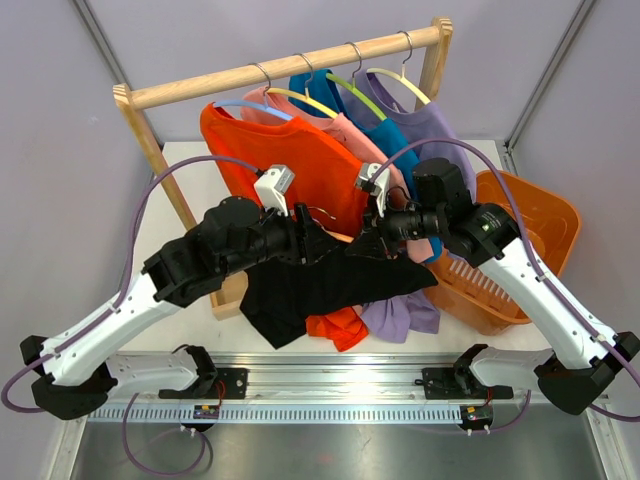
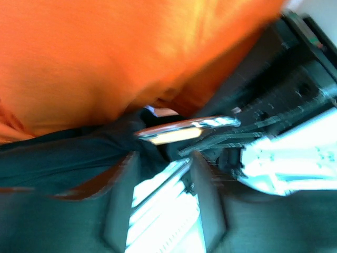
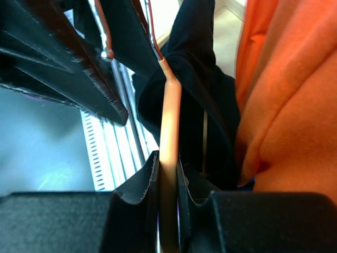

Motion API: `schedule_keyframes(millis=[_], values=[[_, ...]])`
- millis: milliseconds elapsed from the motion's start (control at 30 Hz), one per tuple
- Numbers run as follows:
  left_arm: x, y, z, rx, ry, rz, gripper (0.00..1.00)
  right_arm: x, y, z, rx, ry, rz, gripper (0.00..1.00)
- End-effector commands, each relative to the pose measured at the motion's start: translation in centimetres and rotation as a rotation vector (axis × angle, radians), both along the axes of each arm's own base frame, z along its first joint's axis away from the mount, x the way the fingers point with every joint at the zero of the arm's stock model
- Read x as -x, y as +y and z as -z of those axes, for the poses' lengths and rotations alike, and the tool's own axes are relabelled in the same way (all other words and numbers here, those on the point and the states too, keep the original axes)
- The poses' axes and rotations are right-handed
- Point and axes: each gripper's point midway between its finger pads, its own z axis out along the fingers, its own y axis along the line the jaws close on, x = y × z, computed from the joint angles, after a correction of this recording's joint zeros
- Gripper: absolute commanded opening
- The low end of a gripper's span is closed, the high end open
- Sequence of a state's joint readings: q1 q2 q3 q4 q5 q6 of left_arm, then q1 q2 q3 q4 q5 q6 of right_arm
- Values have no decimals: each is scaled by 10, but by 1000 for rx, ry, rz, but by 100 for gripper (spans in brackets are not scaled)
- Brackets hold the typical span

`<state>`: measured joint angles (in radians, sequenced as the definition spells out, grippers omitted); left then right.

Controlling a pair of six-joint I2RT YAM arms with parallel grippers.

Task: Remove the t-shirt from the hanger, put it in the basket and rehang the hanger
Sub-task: Remove the tshirt from the hanger

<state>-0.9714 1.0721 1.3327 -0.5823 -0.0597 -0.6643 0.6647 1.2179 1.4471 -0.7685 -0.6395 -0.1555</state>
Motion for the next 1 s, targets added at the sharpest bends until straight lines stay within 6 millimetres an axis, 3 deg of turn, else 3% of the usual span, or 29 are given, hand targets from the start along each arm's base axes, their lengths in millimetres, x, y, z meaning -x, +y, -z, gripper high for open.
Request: schedule_keyframes(millis=[0, 333, 467, 567, 700, 967], values=[[20, 5, -32, 56, -80, 90, 55, 21, 11, -56, -159, -124, -148, 0], [56, 75, -69, -44, -299, 153, 93, 28, 10, -56, -165, -117, -181, 0], [59, 98, -72, -100, -345, 127, 95, 30, 9, -55, -161, -122, -200, 0], [55, 97, -60, -174, -385, 156, 94, 33, 7, -50, -145, -148, -240, 0], [48, 77, -32, -308, -454, 291, 91, 44, 3, -44, -130, -181, -327, 0], [44, 46, -28, -342, -636, 465, 93, 60, -2, -32, -106, -228, -474, 0]])
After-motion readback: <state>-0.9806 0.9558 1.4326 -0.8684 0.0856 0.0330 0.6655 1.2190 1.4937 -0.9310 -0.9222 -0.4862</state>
